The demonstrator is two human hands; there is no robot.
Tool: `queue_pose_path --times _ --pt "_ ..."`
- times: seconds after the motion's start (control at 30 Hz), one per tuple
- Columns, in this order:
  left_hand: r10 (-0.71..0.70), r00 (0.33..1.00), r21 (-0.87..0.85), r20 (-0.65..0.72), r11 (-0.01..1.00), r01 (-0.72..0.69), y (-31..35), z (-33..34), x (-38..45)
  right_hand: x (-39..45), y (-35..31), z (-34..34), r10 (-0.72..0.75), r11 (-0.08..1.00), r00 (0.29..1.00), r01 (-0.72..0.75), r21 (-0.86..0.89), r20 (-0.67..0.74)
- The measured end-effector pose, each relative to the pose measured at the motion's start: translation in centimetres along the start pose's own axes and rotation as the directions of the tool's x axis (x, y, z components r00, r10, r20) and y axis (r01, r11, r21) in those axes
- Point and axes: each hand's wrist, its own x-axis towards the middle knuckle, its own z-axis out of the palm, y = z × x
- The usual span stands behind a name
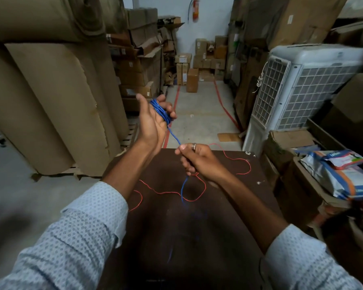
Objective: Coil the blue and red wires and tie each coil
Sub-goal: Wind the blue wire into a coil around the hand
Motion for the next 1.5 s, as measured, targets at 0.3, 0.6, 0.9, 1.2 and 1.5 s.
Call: queue_pose_path --times 0.3,0.6,0.9,1.2,1.5 --pt "0.121 0.991 0.627 0.064 0.768 -0.134 -1.0 -2.9 0.2 -2.1 -3.6 -1.7 -0.004 0.974 0.996 -0.016 0.226 0.090" --pt "-0.058 0.937 0.804 0.344 0.534 -0.262 -2.4 -1.3 -2.4 0.7 -8.0 -4.9 -0.406 0.743 0.909 0.265 -0.614 -0.099" --pt "-0.330 0.866 0.601 0.376 0.798 0.043 -1.4 1.9 -3.1 4.3 -6.1 -8.1 -0.356 0.896 0.861 0.205 -0.394 -0.362" --pt "-0.334 0.855 0.112 0.398 0.942 0.316 -1.0 3.2 -3.4 3.0 -0.6 -6.6 -0.233 0.900 0.957 0.144 -0.411 -0.174" --pt "-0.178 0.980 0.100 0.093 0.981 0.169 -2.7 3.6 -2.0 1.0 1.2 -3.4 -0.175 0.756 0.983 0.099 -0.647 -0.054"
